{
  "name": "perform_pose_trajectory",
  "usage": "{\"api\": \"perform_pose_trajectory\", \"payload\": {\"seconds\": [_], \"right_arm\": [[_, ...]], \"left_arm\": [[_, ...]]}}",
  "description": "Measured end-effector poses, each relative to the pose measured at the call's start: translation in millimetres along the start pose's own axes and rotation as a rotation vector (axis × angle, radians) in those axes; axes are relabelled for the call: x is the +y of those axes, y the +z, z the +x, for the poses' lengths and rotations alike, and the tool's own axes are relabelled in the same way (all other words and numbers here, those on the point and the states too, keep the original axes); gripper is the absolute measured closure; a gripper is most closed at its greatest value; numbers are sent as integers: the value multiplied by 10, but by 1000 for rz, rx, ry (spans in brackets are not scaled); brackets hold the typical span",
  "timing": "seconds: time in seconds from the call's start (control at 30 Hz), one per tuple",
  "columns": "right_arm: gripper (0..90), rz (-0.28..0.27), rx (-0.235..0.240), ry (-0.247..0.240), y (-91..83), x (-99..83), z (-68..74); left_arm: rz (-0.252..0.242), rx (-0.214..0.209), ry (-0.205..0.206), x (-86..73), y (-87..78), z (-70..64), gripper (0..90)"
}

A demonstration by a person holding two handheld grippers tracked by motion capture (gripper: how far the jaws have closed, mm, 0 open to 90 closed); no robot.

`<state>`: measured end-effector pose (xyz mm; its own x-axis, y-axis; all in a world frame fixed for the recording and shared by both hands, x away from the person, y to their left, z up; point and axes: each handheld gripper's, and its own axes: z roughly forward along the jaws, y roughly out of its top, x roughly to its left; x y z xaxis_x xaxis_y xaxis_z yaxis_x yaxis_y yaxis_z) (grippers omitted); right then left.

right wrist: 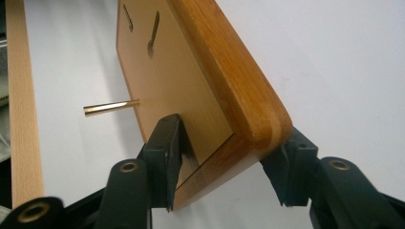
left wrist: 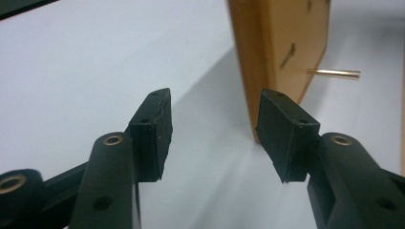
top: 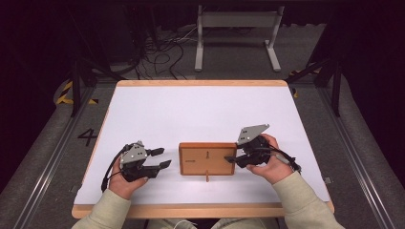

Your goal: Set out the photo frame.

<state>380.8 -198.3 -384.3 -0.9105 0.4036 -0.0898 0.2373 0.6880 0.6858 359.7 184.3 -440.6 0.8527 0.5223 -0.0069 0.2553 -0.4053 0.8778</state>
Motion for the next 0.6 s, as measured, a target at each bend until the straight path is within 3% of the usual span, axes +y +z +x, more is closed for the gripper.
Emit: {"api": "perform_pose_trajectory", "payload": {"seconds": [0.3, 0.6], "right_arm": [[601, -20, 9, -51, -131, -51, 205], [645, -17, 27, -91, -211, -80, 338]], "left_arm": [[-5, 40, -58, -89, -6, 173, 465], [4, 44, -72, -119, 34, 237, 463]]}}
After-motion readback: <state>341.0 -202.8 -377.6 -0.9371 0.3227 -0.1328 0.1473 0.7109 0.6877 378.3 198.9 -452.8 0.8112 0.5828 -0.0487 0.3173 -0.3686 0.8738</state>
